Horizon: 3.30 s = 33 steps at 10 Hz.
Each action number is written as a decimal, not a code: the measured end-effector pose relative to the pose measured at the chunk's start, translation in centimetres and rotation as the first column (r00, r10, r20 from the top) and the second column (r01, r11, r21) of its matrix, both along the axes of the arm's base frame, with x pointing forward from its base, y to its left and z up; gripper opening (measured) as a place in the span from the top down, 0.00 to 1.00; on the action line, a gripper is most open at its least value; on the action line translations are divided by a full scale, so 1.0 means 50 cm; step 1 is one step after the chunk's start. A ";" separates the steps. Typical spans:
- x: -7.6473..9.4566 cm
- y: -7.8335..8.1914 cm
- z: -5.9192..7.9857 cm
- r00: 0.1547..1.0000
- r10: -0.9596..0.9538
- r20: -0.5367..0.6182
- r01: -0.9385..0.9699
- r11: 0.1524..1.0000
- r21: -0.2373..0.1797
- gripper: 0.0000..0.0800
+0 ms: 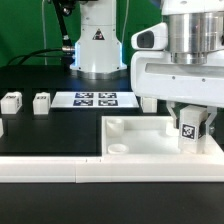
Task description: Assemble square table
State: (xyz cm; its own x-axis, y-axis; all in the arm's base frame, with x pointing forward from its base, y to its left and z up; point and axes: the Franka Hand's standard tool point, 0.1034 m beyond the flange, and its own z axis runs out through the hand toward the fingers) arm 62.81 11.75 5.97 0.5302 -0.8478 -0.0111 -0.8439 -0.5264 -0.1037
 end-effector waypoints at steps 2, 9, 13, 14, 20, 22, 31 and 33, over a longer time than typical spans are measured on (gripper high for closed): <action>0.001 0.000 0.001 0.943 -0.332 -0.035 0.333 0.942 0.033 0.64; 0.004 0.007 -0.003 0.948 -0.310 -0.073 0.315 0.945 0.083 0.36; 0.004 0.004 -0.005 1.000 0.016 -0.027 -0.014 0.997 0.071 0.19; 0.004 0.003 -0.005 0.995 0.095 -0.018 -0.093 0.994 0.059 0.19; 0.014 0.008 -0.001 0.926 0.377 0.027 -0.377 0.926 -0.015 0.45; 0.004 -0.006 -0.008 0.968 0.249 -0.001 -0.249 0.968 -0.002 0.64; 0.002 -0.003 -0.009 0.595 -0.796 -0.113 0.803 0.595 0.033 0.66; 0.000 -0.008 -0.009 0.578 -0.810 -0.105 0.815 0.578 0.029 0.66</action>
Offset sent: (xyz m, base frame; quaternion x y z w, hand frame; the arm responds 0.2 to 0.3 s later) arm 0.0308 0.0107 0.0068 0.0093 -0.1132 0.3682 0.9228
